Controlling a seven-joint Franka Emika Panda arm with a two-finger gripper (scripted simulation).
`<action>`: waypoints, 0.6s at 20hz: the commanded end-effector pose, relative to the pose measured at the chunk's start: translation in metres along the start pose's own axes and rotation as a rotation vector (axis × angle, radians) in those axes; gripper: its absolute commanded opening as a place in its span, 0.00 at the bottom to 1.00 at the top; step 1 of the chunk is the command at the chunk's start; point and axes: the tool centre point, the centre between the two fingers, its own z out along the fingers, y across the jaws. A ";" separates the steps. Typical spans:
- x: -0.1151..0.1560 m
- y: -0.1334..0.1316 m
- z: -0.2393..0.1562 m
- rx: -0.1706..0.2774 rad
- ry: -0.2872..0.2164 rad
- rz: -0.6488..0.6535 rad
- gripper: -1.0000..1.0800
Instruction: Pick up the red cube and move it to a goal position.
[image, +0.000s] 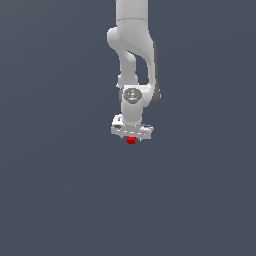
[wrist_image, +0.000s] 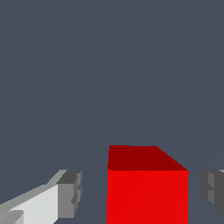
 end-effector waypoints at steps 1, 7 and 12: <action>-0.002 -0.001 0.005 0.001 0.004 0.008 0.96; -0.003 -0.002 0.006 0.001 0.004 0.010 0.00; -0.003 -0.002 0.006 0.001 0.004 0.010 0.00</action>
